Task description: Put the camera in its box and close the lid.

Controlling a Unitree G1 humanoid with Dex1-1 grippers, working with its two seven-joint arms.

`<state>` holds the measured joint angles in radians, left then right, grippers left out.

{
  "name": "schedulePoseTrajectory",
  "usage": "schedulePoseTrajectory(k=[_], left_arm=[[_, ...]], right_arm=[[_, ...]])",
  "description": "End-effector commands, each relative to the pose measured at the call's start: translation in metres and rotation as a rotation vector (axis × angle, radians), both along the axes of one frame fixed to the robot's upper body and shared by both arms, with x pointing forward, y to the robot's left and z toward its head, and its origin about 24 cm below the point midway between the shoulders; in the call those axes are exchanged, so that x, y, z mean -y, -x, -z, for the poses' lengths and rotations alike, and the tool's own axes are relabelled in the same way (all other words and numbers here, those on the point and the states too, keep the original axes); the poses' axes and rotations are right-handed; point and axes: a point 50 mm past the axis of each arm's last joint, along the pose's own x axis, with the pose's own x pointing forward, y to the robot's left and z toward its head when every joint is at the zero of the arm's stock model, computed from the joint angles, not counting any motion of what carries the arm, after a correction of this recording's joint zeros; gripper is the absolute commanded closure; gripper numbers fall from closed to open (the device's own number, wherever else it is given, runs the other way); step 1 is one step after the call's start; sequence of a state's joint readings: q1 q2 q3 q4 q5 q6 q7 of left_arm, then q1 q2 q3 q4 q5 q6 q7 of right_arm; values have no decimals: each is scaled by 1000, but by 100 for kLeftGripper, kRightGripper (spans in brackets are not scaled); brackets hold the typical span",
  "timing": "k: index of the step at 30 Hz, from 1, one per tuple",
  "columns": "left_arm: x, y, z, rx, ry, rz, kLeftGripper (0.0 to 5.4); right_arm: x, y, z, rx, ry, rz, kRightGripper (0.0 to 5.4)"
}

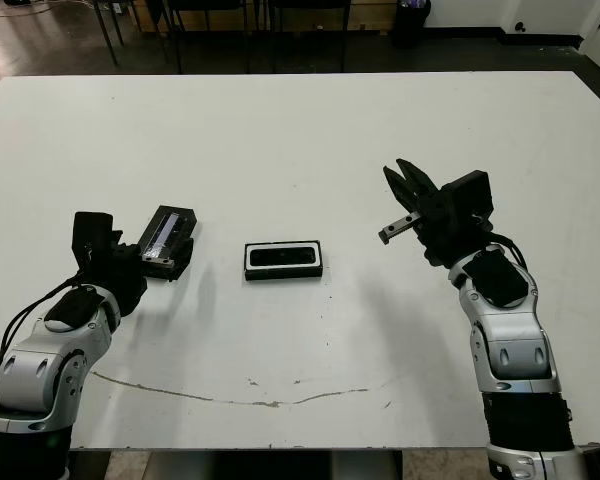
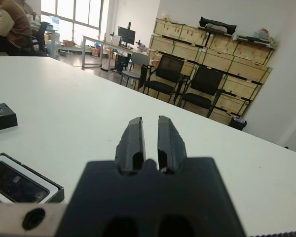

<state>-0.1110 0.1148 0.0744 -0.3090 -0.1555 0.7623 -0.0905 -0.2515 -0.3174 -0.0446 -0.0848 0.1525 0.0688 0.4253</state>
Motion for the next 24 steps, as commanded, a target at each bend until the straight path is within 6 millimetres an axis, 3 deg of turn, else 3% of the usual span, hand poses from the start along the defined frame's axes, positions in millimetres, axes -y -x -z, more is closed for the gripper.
schedulePoseTrajectory(k=[1,14,18,24], left_arm=[[-5,4,12,-46,34,-16,2],[-11,5,20,-85,107,-70,2],[-13,5,22,-77,93,-63,62],[-12,6,23,-64,92,-29,208]], right_arm=[[4,2,5,-45,12,10,540],[6,2,6,-79,32,12,540],[6,2,5,-91,42,19,540],[5,3,6,-100,37,15,540]])
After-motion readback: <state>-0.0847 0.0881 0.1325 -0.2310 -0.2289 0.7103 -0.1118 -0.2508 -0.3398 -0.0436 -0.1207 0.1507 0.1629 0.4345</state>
